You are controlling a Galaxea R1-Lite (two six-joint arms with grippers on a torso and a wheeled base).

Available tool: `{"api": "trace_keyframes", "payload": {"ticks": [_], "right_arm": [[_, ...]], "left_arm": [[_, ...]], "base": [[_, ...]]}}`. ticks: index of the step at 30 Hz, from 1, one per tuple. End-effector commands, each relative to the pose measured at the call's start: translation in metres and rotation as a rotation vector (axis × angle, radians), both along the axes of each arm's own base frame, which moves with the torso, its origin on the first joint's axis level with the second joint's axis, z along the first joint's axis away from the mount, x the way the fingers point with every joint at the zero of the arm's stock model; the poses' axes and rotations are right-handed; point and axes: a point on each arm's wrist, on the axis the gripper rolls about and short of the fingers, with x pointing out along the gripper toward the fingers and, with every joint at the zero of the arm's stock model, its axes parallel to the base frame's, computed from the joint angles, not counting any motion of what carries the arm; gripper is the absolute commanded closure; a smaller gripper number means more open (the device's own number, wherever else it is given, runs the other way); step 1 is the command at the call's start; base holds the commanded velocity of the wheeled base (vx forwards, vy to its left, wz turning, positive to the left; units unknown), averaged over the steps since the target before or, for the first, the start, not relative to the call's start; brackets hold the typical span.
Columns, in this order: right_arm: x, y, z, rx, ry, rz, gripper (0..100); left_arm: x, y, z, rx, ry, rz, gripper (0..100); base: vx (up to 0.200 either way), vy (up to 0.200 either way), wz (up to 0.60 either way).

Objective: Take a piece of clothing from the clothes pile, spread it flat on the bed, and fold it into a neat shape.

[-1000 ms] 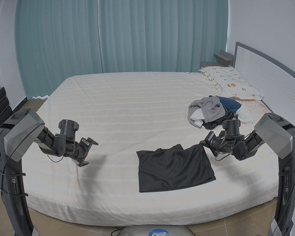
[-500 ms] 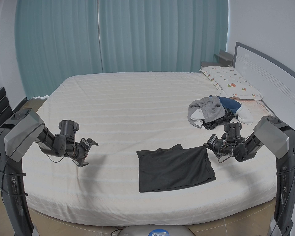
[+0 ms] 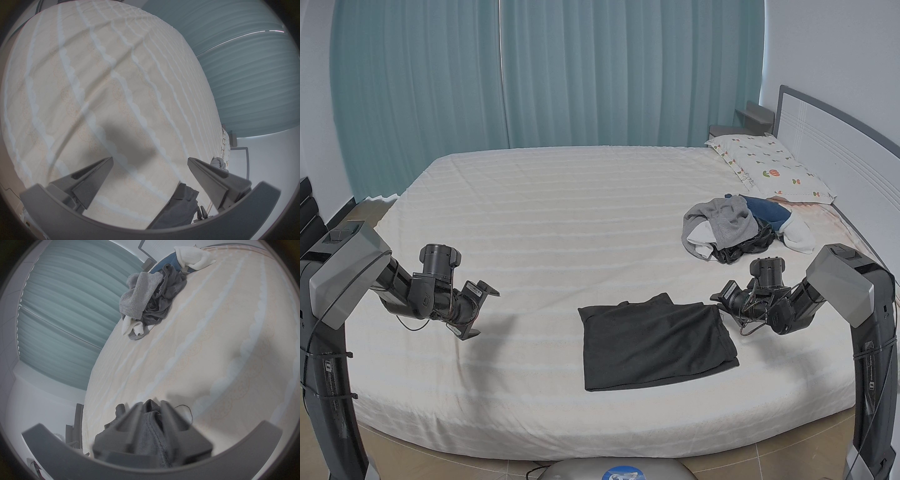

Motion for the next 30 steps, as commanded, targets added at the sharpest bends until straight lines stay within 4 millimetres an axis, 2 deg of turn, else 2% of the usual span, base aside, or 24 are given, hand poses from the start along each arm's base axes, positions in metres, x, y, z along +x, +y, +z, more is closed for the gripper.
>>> {"api": "trace_keyframes", "payload": {"ticks": [1, 5, 7, 8, 10, 14, 19, 26, 27, 30], "right_arm": [[-0.006, -0.009, -0.005, 0.006, 0.024, -0.01, 0], [-0.03, -0.022, 0.013, 0.06, -0.036, 0.051, 0], [-0.047, -0.023, 0.014, 0.083, -0.064, 0.091, 0], [-0.047, -0.023, 0.014, 0.083, -0.064, 0.091, 0], [-0.063, -0.022, 0.01, 0.091, -0.067, 0.11, 0], [-0.07, -0.02, 0.011, 0.083, -0.067, 0.125, 0], [-0.093, -0.014, 0.003, -0.015, -0.058, 0.27, 0], [-0.098, -0.007, -0.007, -0.076, -0.057, 0.335, 0], [-0.098, -0.007, -0.007, -0.079, -0.059, 0.337, 100], [-0.104, -0.01, -0.008, -0.097, -0.045, 0.343, 100]], "left_arm": [[0.0, 0.0, 0.0, 0.0, 0.0, 0.0, 0], [0.0, 0.0, 0.0, -0.003, 0.0, -0.002, 0], [0.0, 0.0, 0.0, -0.003, 0.0, -0.002, 0], [0.0, 0.0, 0.0, -0.003, 0.0, -0.002, 0], [0.0, 0.0, -0.001, 0.001, 0.002, -0.001, 0], [0.0, -0.001, -0.001, 0.001, 0.002, -0.004, 0], [0.0, -0.001, -0.001, -0.002, 0.002, -0.006, 0], [0.0, -0.002, -0.001, -0.002, 0.002, -0.007, 0], [0.0, -0.002, -0.001, -0.002, 0.0, -0.007, 0], [0.0, -0.002, -0.001, -0.002, 0.002, -0.007, 0]], "base": [[0.0, 0.0, 0.0], [0.0, 0.0, 0.0], [0.0, 0.0, 0.0], [0.0, 0.0, 0.0], [0.0, 0.0, 0.0], [0.0, 0.0, 0.0], [0.0, 0.0, 0.0], [0.0, 0.0, 0.0], [0.0, 0.0, 0.0], [0.0, 0.0, 0.0]]}}
